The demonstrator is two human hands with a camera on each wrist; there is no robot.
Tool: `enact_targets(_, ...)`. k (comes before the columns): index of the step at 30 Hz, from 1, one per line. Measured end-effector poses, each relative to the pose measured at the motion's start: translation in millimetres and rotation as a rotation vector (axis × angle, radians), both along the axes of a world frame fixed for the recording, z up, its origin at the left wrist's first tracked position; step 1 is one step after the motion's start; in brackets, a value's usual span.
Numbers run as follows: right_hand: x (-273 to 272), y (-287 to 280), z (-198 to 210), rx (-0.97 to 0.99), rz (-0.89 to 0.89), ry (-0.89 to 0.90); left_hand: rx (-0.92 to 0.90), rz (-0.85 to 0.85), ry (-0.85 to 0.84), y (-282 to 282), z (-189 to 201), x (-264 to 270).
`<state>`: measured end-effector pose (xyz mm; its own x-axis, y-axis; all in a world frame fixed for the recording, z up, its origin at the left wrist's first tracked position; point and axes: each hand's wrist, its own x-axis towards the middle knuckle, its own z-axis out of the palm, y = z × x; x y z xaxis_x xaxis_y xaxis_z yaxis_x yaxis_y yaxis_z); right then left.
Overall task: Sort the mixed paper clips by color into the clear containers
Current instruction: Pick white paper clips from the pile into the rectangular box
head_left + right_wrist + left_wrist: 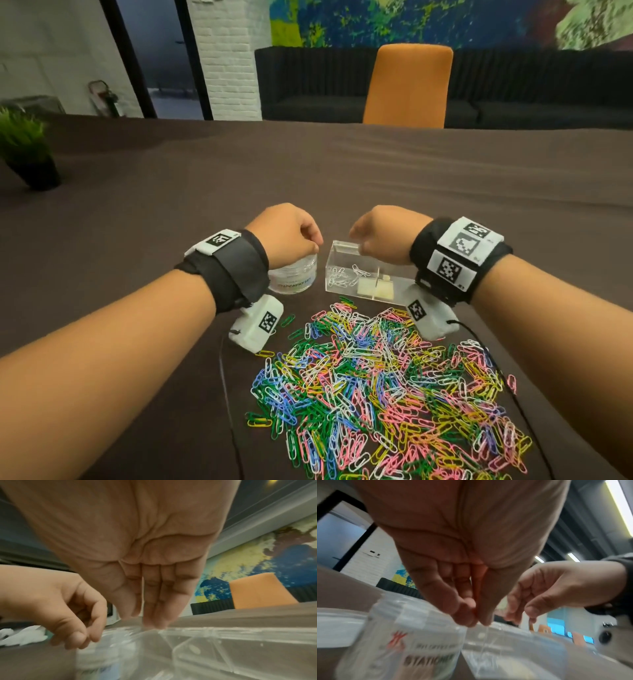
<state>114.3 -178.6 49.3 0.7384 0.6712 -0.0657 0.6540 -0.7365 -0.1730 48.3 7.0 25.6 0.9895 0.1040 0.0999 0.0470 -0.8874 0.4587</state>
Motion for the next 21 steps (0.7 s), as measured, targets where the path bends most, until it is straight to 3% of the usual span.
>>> enact_targets(4,-34.6,-5.0,-8.9,-0.035,0.123,-0.042,0.252,-0.150,0.203,-0.2,-10.3,-26.0)
enact_targets(10,-46.3,-2.2,-51.5,-0.446,0.122,-0.018,0.398,-0.190,0.375,-24.4,-34.5,-44.2)
enact_targets(16,-41.6,-8.4,-54.1,-0.401,0.124,-0.009,0.334,-0.205,0.399,-26.2,-35.2,-47.9)
enact_targets(21,-43.8,-11.7,-56.8,-0.289,0.175,0.050,-0.025,-0.100,0.478,-0.2,-35.5,-50.1)
